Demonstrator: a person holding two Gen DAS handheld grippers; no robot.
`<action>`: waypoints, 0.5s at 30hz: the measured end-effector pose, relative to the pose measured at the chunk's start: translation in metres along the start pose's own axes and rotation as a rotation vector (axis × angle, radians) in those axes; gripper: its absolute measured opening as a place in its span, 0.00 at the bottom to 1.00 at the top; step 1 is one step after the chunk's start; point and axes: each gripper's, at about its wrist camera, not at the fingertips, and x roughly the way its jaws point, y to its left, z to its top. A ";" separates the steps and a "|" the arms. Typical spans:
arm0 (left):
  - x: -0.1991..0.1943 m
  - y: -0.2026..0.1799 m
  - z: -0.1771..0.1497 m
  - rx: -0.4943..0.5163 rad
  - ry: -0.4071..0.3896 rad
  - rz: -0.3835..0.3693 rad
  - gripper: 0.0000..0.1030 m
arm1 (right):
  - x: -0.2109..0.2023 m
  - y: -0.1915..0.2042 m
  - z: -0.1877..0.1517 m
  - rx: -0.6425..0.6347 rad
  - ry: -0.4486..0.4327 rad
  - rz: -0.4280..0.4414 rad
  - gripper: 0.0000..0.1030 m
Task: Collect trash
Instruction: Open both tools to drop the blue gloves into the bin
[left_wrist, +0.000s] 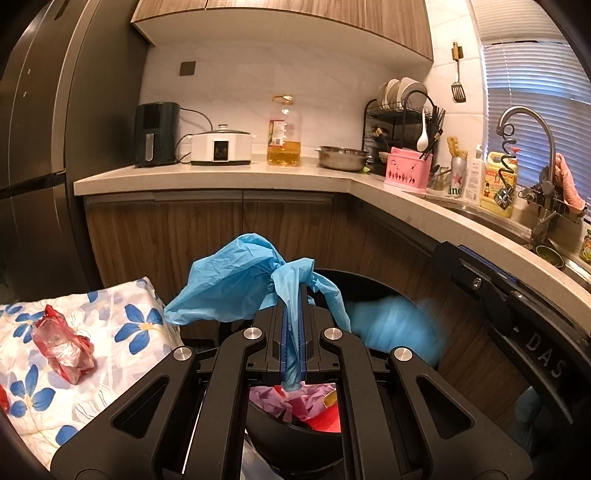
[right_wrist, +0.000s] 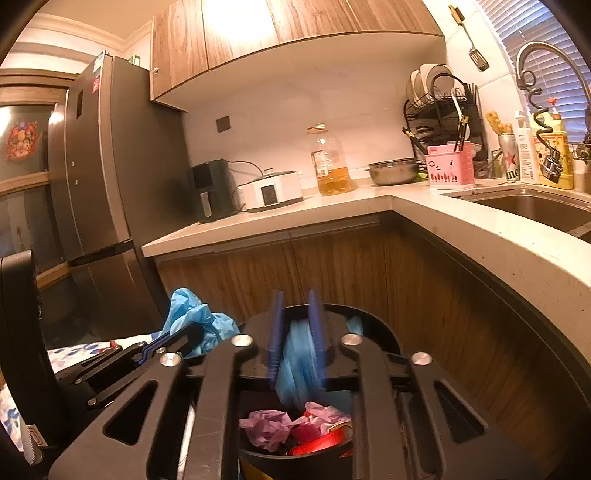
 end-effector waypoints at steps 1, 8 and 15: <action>0.001 0.000 -0.001 0.001 0.005 0.000 0.04 | -0.001 -0.001 0.000 0.002 -0.003 -0.005 0.24; 0.006 -0.004 -0.005 0.021 0.034 -0.015 0.06 | -0.009 -0.008 0.000 0.032 -0.023 -0.033 0.33; 0.003 -0.002 -0.008 0.012 0.035 -0.016 0.37 | -0.013 -0.009 0.001 0.039 -0.029 -0.036 0.34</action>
